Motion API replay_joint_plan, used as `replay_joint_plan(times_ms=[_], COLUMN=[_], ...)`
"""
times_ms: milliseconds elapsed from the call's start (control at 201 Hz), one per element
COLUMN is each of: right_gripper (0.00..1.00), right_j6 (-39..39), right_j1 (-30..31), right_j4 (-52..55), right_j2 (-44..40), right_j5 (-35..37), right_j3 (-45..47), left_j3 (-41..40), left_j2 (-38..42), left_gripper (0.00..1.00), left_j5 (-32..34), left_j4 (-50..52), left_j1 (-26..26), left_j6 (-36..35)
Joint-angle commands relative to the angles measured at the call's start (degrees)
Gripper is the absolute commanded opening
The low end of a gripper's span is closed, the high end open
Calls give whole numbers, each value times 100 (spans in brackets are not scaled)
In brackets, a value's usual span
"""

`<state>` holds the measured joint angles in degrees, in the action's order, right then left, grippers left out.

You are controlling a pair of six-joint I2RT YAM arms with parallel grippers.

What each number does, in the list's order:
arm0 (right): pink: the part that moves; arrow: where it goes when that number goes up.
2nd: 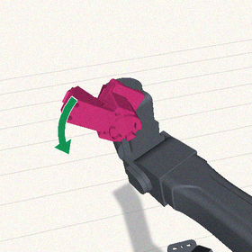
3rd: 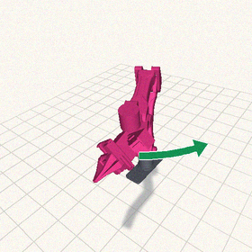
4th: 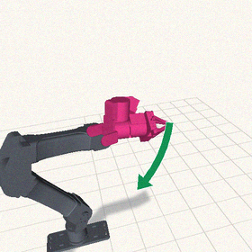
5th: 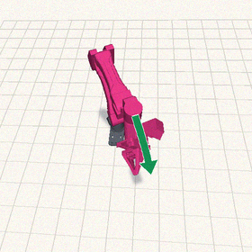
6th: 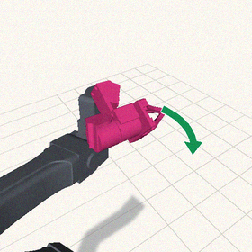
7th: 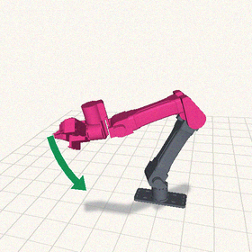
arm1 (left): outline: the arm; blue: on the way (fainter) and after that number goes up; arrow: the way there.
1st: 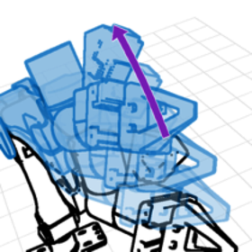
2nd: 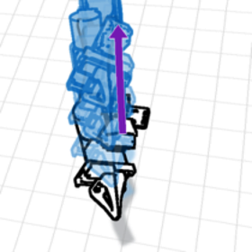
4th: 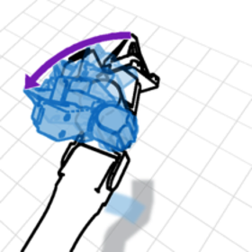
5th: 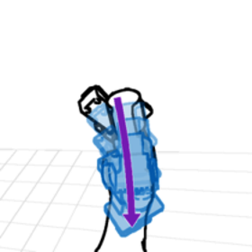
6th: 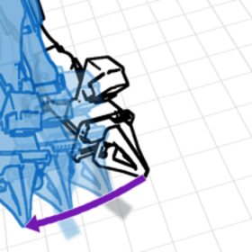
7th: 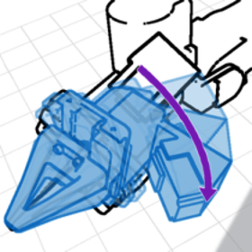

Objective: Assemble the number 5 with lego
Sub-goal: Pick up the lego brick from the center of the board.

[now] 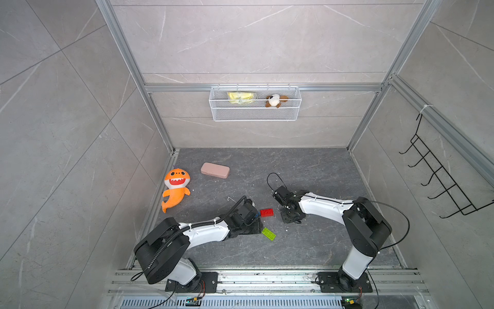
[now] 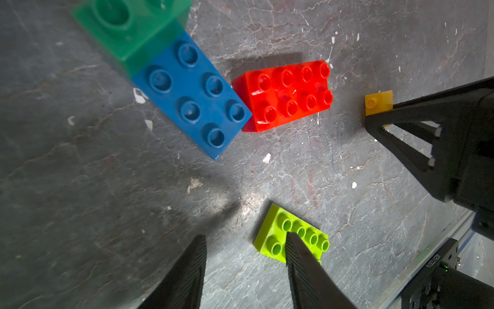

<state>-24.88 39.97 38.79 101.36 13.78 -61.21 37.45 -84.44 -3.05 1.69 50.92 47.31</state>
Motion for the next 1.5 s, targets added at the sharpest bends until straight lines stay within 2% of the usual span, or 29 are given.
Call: replay_joint_plan(times_ms=[0, 239, 483, 717, 1115, 1304, 1433, 1498], right_gripper=[32, 27, 27, 27, 26, 27, 27, 27], right_j6=[-72, -11, 36, 50, 213, -329, -744, -979], right_j1=[12, -45, -151, -191, -208, -365, -475, -509], right_j4=[-38, -198, -611, -1196, -2512, -3231, -3824, -4134], right_j2=[44, -79, -709, -1412, -2169, -2303, -2348, -2358], right_j5=[23, -361, -1421, -2691, -4854, -5817, -6281, -6463], right_j3=[31, 82, 328, 698, 1265, 1328, 1407, 1475], left_j3=[92, 34, 38, -29, -522, -921, -1091, -1218], left_j2=[191, 336, 596, 1141, 2215, 2550, 2664, 2741], left_gripper=[52, 52, 53, 63, 78, 84, 84, 87], left_j5=[103, 186, 379, 278, -1295, -2018, -2364, -2521], left_j4=[68, 98, 225, 198, -613, -1515, -2042, -2415], left_j1=[32, 32, 24, -110, -1002, -1389, -1470, -1499], left_j6=[-61, -55, -131, -209, -117, 135, 206, 302])
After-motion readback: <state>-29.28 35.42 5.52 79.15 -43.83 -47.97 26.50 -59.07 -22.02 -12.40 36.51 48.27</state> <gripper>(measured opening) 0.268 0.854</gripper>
